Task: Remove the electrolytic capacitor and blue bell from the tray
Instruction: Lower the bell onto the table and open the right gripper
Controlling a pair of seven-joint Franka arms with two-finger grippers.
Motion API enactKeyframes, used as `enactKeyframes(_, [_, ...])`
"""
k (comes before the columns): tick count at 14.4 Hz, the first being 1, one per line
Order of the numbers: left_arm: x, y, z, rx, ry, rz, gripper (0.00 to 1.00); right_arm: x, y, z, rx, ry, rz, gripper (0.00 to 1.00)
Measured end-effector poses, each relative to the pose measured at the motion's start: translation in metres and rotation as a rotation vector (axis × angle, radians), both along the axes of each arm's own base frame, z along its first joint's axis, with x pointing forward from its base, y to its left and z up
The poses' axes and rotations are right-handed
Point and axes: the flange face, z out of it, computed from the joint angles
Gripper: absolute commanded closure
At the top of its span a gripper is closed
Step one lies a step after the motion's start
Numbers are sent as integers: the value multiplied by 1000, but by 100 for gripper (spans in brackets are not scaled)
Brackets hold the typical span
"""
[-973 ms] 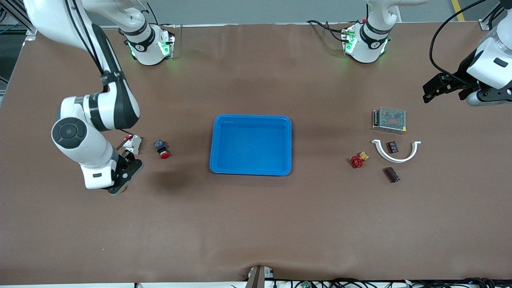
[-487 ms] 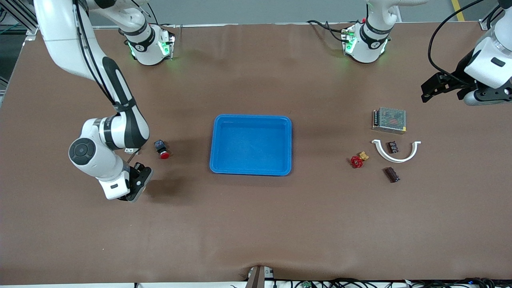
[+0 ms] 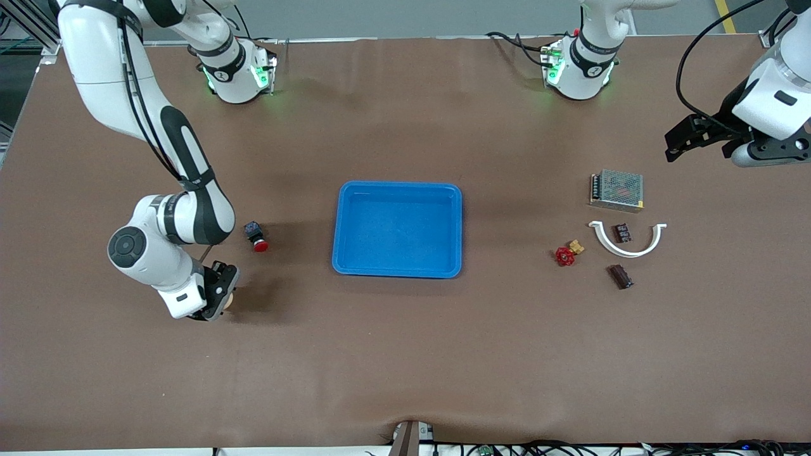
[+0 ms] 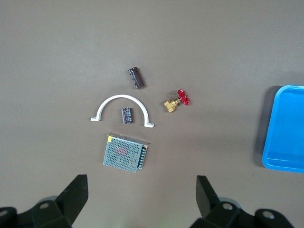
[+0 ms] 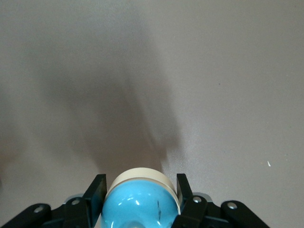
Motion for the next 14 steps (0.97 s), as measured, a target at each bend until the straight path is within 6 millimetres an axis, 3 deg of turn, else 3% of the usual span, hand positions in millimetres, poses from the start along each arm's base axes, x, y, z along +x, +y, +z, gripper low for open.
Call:
enactKeyframes(7, [1, -14, -3, 3, 5, -26, 0, -5, -1, -10, -7, -30, 17, 55])
enactKeyframes(8, [1, -13, -2, 2, 2, -24, 0, -5, -1, -10, -7, -31, 17, 50])
enactKeyframes(9, [2, -13, 0, 2, -1, -22, 0, -5, -1, -10, -7, -31, 17, 35])
enactKeyframes(10, [2, -12, 2, 1, -6, -21, 0, -5, -1, -10, -6, -31, 17, 3])
enactKeyframes(14, [2, -12, 12, -1, -26, -21, 0, -5, -1, -10, -4, -31, 14, 0])
